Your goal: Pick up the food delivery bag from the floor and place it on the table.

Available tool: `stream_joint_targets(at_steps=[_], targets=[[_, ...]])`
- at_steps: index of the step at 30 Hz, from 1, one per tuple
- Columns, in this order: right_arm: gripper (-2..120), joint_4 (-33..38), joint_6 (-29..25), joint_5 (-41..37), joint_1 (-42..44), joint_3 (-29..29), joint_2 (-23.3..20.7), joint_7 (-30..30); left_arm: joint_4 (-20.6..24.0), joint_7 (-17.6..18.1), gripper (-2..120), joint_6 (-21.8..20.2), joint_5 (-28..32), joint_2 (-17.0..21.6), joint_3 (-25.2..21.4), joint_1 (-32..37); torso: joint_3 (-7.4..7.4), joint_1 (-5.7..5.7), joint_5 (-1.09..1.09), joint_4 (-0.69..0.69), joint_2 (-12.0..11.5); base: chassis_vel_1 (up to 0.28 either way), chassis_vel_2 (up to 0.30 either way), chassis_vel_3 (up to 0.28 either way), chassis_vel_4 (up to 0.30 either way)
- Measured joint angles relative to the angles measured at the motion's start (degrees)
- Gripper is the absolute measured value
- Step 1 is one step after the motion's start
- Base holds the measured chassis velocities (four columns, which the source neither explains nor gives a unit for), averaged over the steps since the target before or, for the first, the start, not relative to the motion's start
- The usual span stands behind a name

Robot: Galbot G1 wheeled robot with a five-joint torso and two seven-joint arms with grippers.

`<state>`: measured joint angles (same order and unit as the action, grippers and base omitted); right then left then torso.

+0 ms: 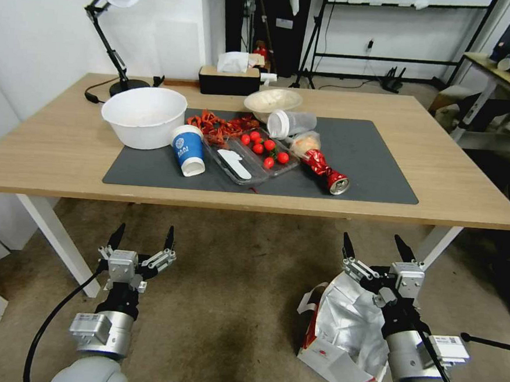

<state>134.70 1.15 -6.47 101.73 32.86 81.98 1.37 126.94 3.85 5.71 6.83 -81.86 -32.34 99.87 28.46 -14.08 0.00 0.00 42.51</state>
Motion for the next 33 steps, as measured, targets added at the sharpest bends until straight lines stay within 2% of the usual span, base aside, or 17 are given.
stream_joint_targets(at_steps=[8,33], targets=[[100,-0.13,0.10,-0.11,0.00,-0.01,0.12,-0.12,-0.02,-0.01,100,-0.01,0.01,0.26,-0.11,-0.12,-1.63,1.08,0.00,0.00,-2.69,0.000,0.000,0.000,0.000],[100,-0.07,0.17,-0.20,0.19,0.21,0.14,-0.15,-0.24,0.02,100,0.29,-0.16,0.09,-0.05,-0.01,-5.16,3.43,0.00,0.00,-8.58,0.000,0.000,0.000,0.000]])
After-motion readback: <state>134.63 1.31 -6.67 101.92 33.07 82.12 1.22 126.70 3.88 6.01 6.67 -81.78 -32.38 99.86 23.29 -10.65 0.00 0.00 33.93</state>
